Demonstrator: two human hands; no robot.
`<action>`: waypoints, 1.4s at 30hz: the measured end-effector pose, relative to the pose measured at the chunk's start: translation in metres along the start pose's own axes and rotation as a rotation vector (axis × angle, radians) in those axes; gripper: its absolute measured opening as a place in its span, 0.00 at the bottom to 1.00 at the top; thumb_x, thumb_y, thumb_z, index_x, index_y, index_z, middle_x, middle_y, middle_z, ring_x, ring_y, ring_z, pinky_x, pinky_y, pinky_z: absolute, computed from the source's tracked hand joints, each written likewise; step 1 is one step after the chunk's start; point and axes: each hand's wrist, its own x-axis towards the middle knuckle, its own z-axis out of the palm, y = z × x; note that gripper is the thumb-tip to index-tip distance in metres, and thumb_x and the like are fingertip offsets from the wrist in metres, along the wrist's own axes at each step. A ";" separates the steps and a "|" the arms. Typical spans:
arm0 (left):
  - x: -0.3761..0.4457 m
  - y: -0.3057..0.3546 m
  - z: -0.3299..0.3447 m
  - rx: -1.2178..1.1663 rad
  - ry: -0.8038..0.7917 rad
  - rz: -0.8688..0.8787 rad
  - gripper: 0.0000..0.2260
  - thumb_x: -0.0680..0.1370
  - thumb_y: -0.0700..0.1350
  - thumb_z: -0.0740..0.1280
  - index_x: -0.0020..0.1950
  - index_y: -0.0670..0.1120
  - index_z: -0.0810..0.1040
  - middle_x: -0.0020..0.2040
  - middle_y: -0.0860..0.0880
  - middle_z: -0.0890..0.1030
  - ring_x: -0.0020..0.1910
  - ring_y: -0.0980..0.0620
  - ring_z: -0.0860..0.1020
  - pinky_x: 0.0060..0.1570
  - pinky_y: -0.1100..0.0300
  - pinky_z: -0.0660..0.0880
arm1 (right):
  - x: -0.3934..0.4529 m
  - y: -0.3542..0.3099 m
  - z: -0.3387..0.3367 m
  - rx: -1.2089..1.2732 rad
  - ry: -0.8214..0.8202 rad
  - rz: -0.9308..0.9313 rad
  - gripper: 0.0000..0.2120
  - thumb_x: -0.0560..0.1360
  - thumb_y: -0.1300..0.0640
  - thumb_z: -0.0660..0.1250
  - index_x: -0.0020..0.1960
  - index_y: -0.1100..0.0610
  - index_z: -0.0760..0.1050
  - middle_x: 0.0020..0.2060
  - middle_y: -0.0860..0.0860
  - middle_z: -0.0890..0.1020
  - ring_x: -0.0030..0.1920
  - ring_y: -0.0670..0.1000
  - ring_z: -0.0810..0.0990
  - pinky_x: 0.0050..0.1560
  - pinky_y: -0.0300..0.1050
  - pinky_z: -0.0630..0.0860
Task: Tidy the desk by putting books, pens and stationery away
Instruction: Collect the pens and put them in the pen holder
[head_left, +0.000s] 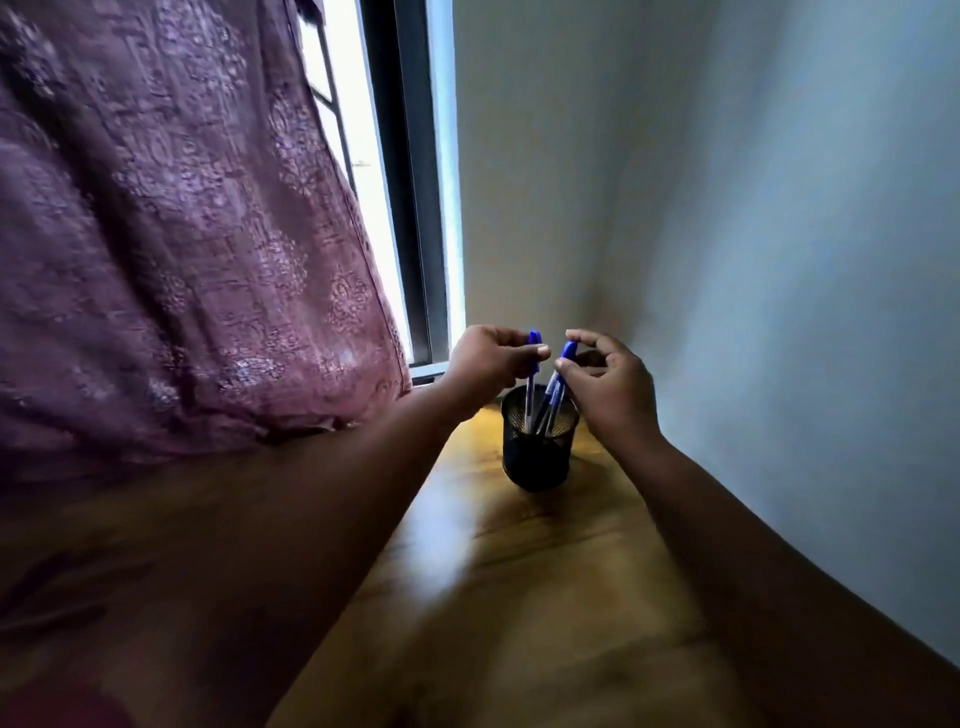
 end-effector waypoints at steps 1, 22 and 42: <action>0.003 -0.008 0.001 0.042 0.000 -0.014 0.05 0.71 0.43 0.75 0.45 0.45 0.82 0.35 0.46 0.81 0.33 0.52 0.77 0.38 0.59 0.72 | -0.003 0.008 0.004 -0.020 -0.019 0.000 0.14 0.71 0.57 0.71 0.56 0.48 0.79 0.43 0.48 0.83 0.42 0.47 0.82 0.48 0.48 0.81; -0.078 -0.087 -0.161 0.327 0.233 -0.034 0.04 0.69 0.45 0.76 0.39 0.49 0.82 0.42 0.48 0.84 0.42 0.54 0.79 0.49 0.58 0.75 | -0.054 -0.048 0.090 -0.212 -0.195 -0.269 0.08 0.71 0.60 0.69 0.48 0.50 0.82 0.39 0.48 0.77 0.41 0.53 0.76 0.48 0.45 0.70; -0.243 -0.194 -0.405 0.808 0.326 -0.442 0.13 0.68 0.51 0.75 0.48 0.47 0.81 0.50 0.45 0.82 0.49 0.47 0.79 0.40 0.61 0.68 | -0.192 -0.099 0.269 -0.980 -0.998 0.045 0.18 0.70 0.44 0.70 0.47 0.58 0.78 0.33 0.49 0.77 0.35 0.49 0.79 0.30 0.40 0.73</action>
